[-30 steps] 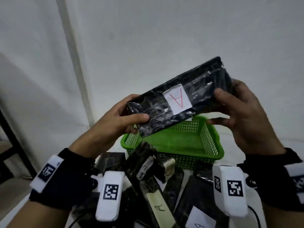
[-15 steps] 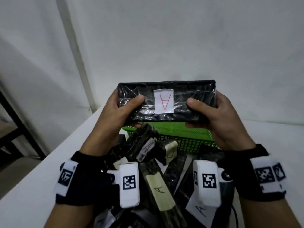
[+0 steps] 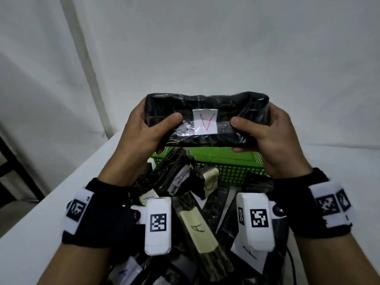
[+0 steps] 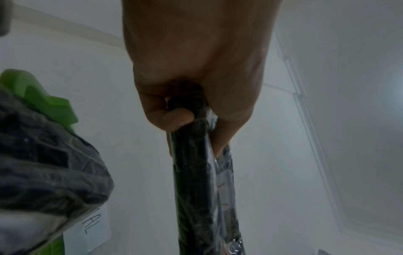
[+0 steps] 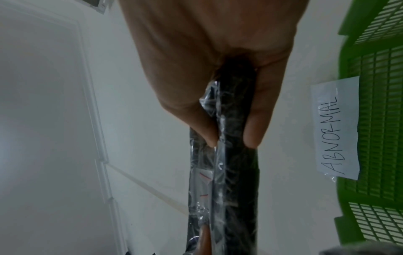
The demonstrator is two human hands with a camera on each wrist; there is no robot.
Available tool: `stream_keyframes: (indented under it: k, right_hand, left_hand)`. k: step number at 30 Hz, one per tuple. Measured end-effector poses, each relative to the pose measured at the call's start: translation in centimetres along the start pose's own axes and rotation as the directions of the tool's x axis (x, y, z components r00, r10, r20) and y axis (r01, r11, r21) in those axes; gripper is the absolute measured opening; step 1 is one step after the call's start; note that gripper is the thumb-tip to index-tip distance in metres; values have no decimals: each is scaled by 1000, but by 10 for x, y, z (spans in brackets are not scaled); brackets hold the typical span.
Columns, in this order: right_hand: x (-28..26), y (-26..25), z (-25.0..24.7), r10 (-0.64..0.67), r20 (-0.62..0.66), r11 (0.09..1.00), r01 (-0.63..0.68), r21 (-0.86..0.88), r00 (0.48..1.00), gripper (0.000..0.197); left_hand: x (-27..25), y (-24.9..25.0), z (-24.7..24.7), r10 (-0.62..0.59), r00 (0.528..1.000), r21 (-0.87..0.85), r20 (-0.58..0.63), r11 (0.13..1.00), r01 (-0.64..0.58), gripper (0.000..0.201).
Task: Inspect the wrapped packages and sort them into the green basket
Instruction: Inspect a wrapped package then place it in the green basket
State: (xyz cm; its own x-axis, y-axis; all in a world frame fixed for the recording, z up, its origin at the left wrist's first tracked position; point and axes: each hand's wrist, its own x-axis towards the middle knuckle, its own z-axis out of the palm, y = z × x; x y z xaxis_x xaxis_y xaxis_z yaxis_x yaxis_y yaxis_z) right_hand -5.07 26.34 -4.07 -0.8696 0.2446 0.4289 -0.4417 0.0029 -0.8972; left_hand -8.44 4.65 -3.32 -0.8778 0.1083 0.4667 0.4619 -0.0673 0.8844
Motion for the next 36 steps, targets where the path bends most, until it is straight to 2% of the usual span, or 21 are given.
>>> stream_keyframes:
  k: [6, 8, 10, 12, 15, 17, 20, 22, 27, 31, 34, 36]
  right_hand:
    - [5, -5, 0, -121, 15, 992, 122, -45, 993, 29]
    - [6, -8, -4, -191, 7, 960, 188, -207, 982, 31]
    - [4, -7, -8, -255, -15, 880, 226, -417, 967, 33]
    - [3, -6, -9, -313, -36, 840, 259, -476, 949, 34]
    - [4, -8, -8, -377, -33, 851, 332, -407, 926, 35]
    - [4, -11, -9, -390, -12, 866, 362, -346, 921, 39]
    - [5, -13, -8, -246, -8, 962, 243, -128, 969, 22]
    - [7, -8, -9, -166, -53, 986, 165, -28, 985, 17]
    - [8, -1, -10, -135, -78, 991, 135, -13, 988, 13]
    - [7, -3, -11, -168, -97, 986, 165, -39, 981, 18]
    - [3, -11, -8, -155, -117, 988, 157, 3, 981, 17]
    - [4, -13, -5, -102, -104, 993, 107, 48, 989, 15]
  left_hand:
    - [3, 4, -3, 58, 998, 26, -13, 998, -57, 23]
    - [5, 4, -6, 94, 995, 68, -16, 993, -93, 26]
    - [5, 1, -7, 132, 991, 130, -16, 983, -129, 29]
    - [4, 0, -6, 133, 991, 142, -3, 981, -131, 32]
    - [3, 1, -1, 81, 997, 24, 19, 996, -81, 31]
    - [1, 2, 3, 78, 997, -44, 28, 996, -76, 22]
    - [1, 0, 10, 82, 997, -51, 0, 995, -82, 9]
    - [1, -3, 14, 70, 997, -63, -15, 996, -71, 10]
    - [0, -6, 20, 9, 1000, -101, -25, 995, -11, 15]
    - [-2, -6, 18, -33, 999, -51, 7, 998, 33, 8]
    - [0, -4, 18, -128, 991, -119, 38, 984, 131, 28]
    - [1, -3, 17, -137, 989, -193, 47, 971, 144, 26]
